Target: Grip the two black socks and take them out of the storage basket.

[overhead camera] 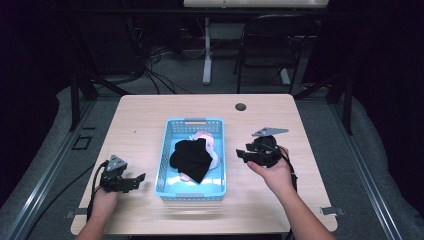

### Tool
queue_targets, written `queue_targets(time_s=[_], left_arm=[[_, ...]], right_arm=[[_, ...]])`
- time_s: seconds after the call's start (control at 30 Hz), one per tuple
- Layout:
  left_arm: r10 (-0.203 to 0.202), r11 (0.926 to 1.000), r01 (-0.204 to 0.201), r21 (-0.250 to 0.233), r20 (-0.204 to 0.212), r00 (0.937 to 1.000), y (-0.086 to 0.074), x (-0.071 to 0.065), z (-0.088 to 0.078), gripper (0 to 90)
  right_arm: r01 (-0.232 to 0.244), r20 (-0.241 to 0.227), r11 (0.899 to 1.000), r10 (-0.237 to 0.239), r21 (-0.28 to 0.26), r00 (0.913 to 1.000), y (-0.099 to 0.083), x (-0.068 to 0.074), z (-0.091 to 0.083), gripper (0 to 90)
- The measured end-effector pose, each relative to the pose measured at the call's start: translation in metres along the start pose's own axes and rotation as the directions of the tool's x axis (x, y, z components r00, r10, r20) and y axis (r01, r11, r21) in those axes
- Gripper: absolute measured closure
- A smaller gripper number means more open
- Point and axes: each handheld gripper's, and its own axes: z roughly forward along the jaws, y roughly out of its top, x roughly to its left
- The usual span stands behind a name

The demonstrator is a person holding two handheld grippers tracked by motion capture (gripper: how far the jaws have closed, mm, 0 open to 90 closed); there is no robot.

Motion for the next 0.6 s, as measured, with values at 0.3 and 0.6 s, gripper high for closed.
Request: queue_targets(time_s=[0.3,0.6], left_arm=[[0.001,1.0,-0.001,-0.007,0.007,1.0,0.0,0.0,-0.001,15.1],[0.002,0.9999,-0.002,-0.012,0.009,1.0,0.001,0.0,-0.001,15.1]], right_arm=[[0.045,-0.042,0.999,-0.043,0.03,0.9982,0.03,0.021,0.018,54.5],[0.068,-0.084,0.996,-0.063,0.056,0.9945,0.052,0.038,0.047,55.9]])
